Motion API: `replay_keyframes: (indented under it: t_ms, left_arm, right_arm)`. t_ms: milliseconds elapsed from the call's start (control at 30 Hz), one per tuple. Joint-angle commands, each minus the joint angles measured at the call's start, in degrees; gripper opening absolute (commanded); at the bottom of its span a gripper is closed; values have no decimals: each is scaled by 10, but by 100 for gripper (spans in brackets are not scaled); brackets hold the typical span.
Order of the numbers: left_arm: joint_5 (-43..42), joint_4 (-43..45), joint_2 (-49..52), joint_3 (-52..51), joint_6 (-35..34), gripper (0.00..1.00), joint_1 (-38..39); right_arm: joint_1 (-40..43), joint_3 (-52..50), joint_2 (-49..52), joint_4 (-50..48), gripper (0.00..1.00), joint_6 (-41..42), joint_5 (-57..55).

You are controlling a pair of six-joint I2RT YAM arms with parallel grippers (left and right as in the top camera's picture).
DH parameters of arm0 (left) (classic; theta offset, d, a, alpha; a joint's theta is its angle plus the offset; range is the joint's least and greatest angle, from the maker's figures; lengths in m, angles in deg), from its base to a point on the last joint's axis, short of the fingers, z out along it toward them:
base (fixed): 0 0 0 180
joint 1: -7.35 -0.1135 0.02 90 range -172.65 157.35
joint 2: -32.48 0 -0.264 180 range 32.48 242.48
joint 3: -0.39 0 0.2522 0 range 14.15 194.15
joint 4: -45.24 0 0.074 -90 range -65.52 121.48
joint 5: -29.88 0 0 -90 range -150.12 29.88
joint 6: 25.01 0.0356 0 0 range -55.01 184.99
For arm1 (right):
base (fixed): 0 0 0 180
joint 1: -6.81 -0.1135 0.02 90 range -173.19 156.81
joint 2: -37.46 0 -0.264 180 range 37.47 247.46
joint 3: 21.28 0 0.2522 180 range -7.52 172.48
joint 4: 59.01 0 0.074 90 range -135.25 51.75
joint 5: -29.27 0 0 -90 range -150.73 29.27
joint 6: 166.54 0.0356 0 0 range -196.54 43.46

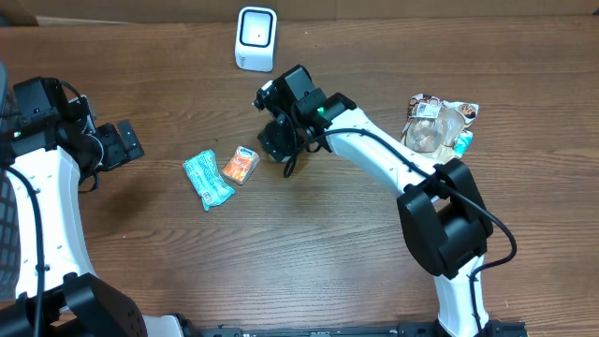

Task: Scan the item barcode
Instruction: 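Reach the right gripper left over the green-capped jar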

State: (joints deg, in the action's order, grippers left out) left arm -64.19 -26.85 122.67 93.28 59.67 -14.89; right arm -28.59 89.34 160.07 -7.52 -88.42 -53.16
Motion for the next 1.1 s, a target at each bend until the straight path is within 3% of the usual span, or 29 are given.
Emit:
replay_keyframes:
  t_ms: [0,167,433,733,1067]
  left_arm:
    - [2,0,2,8,15,100,-2]
    - [2,0,2,8,15,100,-2]
    - [2,1,2,8,15,100,-2]
    - [2,0,2,9,15,100,-2]
    - [2,0,2,8,15,100,-2]
  right_arm:
    - [-4,9,7,3,77,-2,-2]
    - [-4,8,6,10,66,-2,-3]
    - [1,36,-29,35,61,-7,-3]
    - [2,56,-141,185,55,-138,11]
    - [2,53,-111,256,59,-316,80]
